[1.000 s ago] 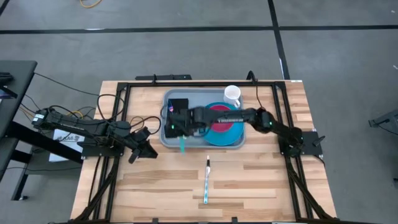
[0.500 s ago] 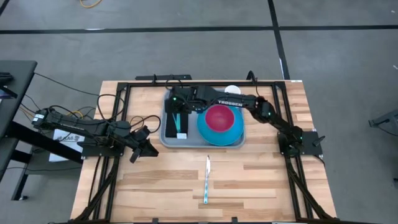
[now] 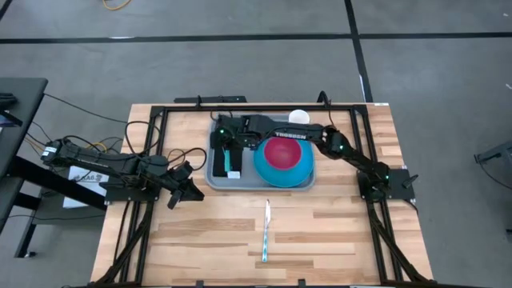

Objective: Set up tray
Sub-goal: Put the green spoon on top of the black napkin

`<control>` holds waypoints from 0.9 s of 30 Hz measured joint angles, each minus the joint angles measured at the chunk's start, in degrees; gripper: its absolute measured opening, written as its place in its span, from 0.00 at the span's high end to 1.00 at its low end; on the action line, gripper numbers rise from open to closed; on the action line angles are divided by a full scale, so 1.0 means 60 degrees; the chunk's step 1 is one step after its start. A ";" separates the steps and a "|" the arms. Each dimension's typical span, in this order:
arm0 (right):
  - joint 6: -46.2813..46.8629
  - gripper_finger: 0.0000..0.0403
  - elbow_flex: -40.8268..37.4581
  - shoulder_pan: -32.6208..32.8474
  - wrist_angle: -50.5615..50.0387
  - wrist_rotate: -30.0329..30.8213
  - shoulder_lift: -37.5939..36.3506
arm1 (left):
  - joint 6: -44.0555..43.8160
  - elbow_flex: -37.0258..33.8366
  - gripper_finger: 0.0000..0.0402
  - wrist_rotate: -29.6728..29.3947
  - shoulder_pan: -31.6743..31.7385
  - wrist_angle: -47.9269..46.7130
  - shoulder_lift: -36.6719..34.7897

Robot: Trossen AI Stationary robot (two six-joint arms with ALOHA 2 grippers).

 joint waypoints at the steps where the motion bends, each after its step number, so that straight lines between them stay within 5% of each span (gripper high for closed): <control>1: 0.0039 0.91 -0.0016 0.0022 -0.0158 -0.0025 0.0023 | 0.0000 0.0000 0.83 0.0000 -0.0001 0.0013 0.0000; 27: -0.0054 0.92 0.0005 -0.0132 -0.0227 -0.0312 0.0149 | 0.0088 0.0000 0.83 -0.0193 0.0003 0.0016 0.0000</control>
